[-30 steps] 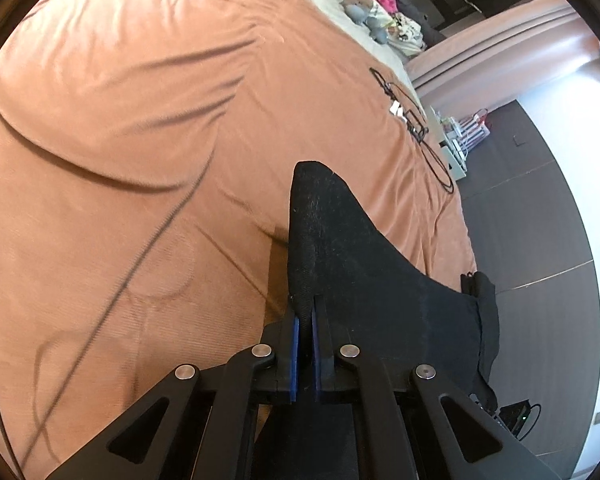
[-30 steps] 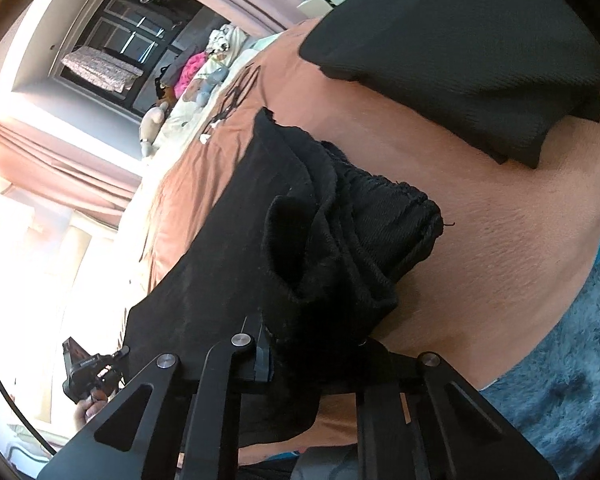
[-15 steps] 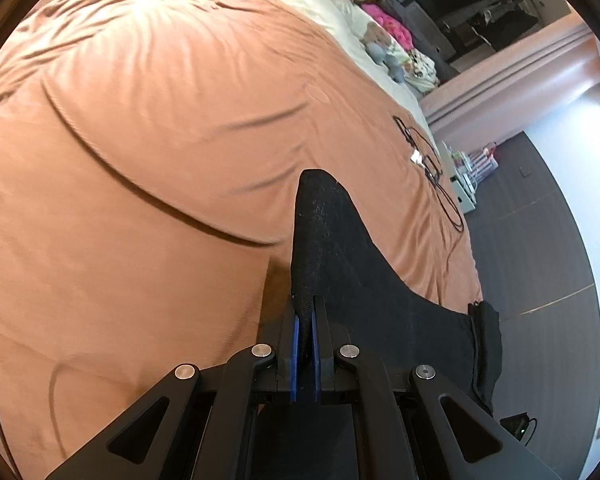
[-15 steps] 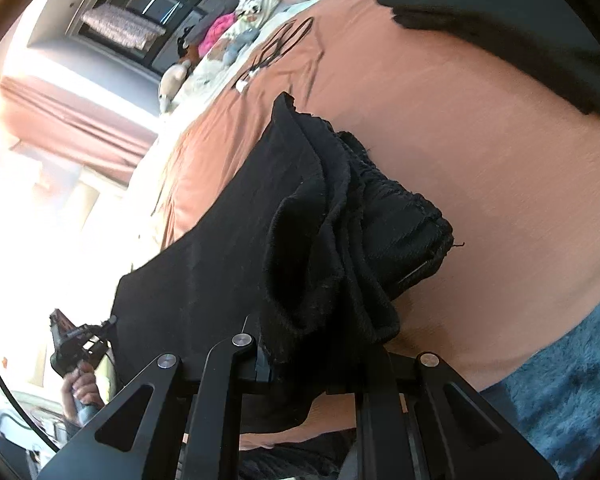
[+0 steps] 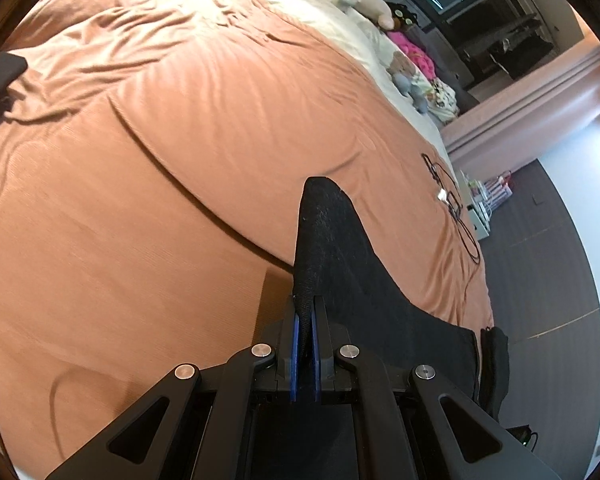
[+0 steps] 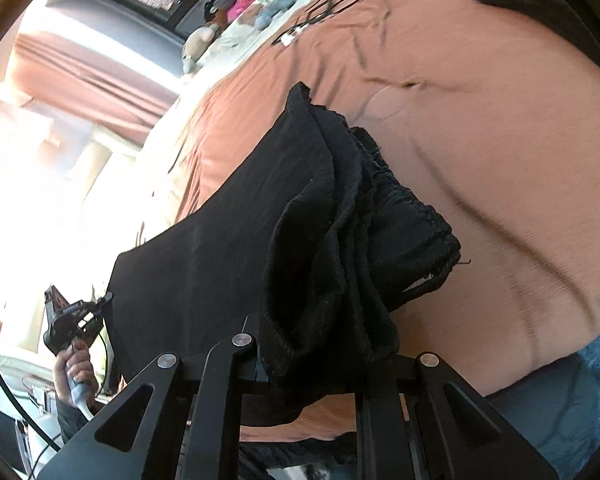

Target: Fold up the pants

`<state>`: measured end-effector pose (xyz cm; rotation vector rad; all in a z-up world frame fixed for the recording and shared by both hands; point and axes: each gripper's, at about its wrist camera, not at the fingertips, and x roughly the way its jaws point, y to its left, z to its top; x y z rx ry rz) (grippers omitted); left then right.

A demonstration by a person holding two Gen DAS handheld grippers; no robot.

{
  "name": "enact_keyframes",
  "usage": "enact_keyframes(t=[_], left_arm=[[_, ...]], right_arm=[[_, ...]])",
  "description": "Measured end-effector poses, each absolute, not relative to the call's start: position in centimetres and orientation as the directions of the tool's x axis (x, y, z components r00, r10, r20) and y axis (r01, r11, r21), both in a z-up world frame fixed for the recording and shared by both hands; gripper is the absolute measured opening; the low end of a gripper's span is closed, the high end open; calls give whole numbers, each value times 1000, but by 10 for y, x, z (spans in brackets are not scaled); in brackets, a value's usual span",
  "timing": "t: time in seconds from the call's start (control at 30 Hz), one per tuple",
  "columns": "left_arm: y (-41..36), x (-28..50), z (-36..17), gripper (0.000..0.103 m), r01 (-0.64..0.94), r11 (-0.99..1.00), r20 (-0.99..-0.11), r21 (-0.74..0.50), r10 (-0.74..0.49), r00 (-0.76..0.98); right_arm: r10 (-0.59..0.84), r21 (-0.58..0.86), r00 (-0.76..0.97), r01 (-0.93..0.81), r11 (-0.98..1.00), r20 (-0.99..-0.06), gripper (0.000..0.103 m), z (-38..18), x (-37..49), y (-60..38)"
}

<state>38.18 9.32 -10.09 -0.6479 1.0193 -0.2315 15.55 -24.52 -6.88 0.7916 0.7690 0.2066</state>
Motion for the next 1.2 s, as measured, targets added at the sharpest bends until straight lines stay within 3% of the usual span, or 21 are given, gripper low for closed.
enact_keyframes(t=[0.27, 0.4, 0.47, 0.53, 0.57, 0.6, 0.7, 1.2], left_arm=[[124, 397, -103, 5, -146, 797, -725, -587, -437, 532], [131, 402, -122, 8, -171, 805, -761, -569, -435, 481], [134, 398, -131, 15, -214, 828, -800, -518, -380, 465], [139, 393, -137, 34, -217, 817, -793, -534, -394, 466], [141, 389, -140, 43, -219, 809, -786, -546, -404, 467], [143, 384, -142, 46, -223, 807, -787, -547, -404, 465], [148, 370, -147, 46, -225, 822, -802, -523, -385, 457], [173, 279, -176, 47, -233, 770, -767, -594, -455, 452]], right_arm=[[467, 693, 687, 74, 717, -556, 11, -70, 182, -224], [386, 603, 678, 105, 791, -625, 15, -69, 193, -219], [367, 584, 680, 112, 804, -635, 20, -69, 195, -219], [336, 567, 689, 132, 813, -642, 32, -68, 197, -225], [339, 573, 690, 133, 809, -639, 33, -68, 198, -228], [346, 581, 689, 134, 803, -637, 34, -69, 199, -229], [307, 567, 700, 169, 806, -645, 42, -71, 200, -241], [299, 579, 716, 178, 796, -631, 42, -83, 189, -246]])
